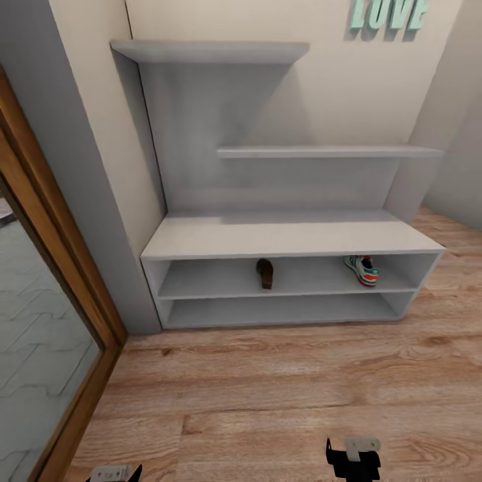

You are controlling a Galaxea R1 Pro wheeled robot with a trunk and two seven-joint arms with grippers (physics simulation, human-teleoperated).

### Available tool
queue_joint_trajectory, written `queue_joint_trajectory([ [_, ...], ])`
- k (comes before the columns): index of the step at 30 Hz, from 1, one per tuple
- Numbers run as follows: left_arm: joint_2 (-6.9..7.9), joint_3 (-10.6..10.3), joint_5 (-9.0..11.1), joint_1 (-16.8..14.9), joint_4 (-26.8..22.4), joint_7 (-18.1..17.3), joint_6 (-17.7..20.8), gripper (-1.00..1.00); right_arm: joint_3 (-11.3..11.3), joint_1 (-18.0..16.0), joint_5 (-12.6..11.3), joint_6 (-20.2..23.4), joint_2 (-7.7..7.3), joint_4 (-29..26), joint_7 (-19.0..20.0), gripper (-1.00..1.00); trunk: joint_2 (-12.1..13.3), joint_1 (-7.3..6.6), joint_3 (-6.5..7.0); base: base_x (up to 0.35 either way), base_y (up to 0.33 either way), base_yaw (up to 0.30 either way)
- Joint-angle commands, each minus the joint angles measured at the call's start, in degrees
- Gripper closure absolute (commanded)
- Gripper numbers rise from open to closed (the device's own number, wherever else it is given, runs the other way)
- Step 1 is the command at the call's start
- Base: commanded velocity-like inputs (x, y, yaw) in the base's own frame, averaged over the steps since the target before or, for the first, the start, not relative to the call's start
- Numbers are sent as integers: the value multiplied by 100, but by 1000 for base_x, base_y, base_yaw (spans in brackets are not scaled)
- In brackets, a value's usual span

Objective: Pick up the two gym shoes and the two sandals from the corridor floor and place them onto the hallstand (shoe rack) in the corridor, making sure they are on the rack and not on the floor. Arrange them so the two gym shoes are next to each other and the two sandals are next to each other.

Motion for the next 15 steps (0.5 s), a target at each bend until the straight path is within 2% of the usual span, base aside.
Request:
queue_joint_trajectory([
  [1, -1, 25, 50, -2, 4, -60, 3, -100, -48, -6, 60, -16, 1, 8, -19, -100, -2, -1, -5, 0, 0, -251],
  [10, 28, 69, 102, -3, 4, -21, 9, -100, -48, -6, 51, -16, 7, 8, -15, -100, -2, -1, -5, 0, 0, -260],
  [15, 9, 200, 143, -3, -3, 262, 6, -100, -48, -6, 49, -18, 14, 8, -7, -100, -2, -1, -5, 0, 0, -264],
])
